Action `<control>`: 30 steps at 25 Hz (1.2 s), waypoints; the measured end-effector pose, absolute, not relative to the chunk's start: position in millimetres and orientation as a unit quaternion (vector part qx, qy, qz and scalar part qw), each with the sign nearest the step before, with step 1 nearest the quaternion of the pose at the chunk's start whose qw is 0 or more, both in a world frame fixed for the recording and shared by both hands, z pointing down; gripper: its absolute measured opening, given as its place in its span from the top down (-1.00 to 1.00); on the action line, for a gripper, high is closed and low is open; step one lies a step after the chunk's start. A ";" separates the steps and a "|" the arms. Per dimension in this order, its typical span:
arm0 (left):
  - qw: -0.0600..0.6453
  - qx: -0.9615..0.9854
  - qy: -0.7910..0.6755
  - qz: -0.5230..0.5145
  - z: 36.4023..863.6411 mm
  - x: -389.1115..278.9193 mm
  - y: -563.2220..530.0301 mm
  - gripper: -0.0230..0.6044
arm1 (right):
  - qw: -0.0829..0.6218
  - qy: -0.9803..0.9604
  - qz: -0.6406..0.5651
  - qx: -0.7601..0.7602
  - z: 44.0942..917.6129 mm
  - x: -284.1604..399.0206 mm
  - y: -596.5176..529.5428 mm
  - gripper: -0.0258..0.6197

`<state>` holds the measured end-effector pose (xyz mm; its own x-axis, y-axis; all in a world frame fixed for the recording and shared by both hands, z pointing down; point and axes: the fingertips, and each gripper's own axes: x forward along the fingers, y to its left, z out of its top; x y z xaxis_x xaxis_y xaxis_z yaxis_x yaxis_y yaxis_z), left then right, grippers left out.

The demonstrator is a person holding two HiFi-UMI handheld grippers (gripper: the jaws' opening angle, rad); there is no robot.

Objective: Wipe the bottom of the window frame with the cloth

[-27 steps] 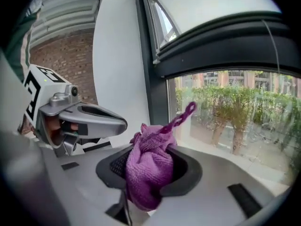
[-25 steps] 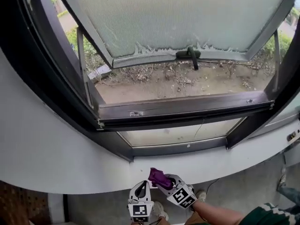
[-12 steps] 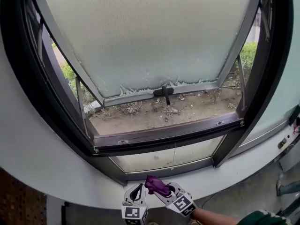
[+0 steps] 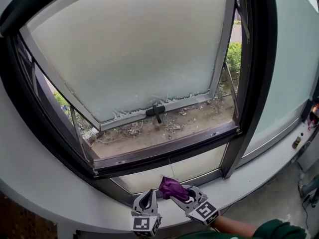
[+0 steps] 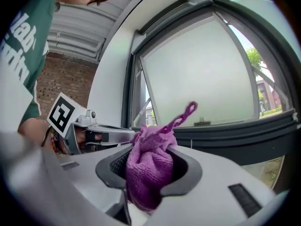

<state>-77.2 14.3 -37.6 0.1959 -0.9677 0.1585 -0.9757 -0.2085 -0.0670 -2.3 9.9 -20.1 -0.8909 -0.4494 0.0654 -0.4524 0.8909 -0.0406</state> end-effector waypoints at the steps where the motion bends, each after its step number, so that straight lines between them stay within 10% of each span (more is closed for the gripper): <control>1: 0.014 0.775 -0.626 0.087 -41.1 -71.9 12.7 0.91 | 0.022 -0.971 0.023 0.239 -25.5 5.6 7.7 0.44; 30: -0.025 0.791 -0.608 0.063 -69.4 -30.3 49.4 0.91 | 0.001 -0.965 -0.028 0.259 -60.6 42.2 52.7 0.44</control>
<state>-30.3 49.4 -69.4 0.2531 -0.9650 0.0684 -0.9587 -0.2597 -0.1161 42.2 52.7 -60.6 -0.8657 -0.5005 -0.0127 -0.5004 0.8641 0.0547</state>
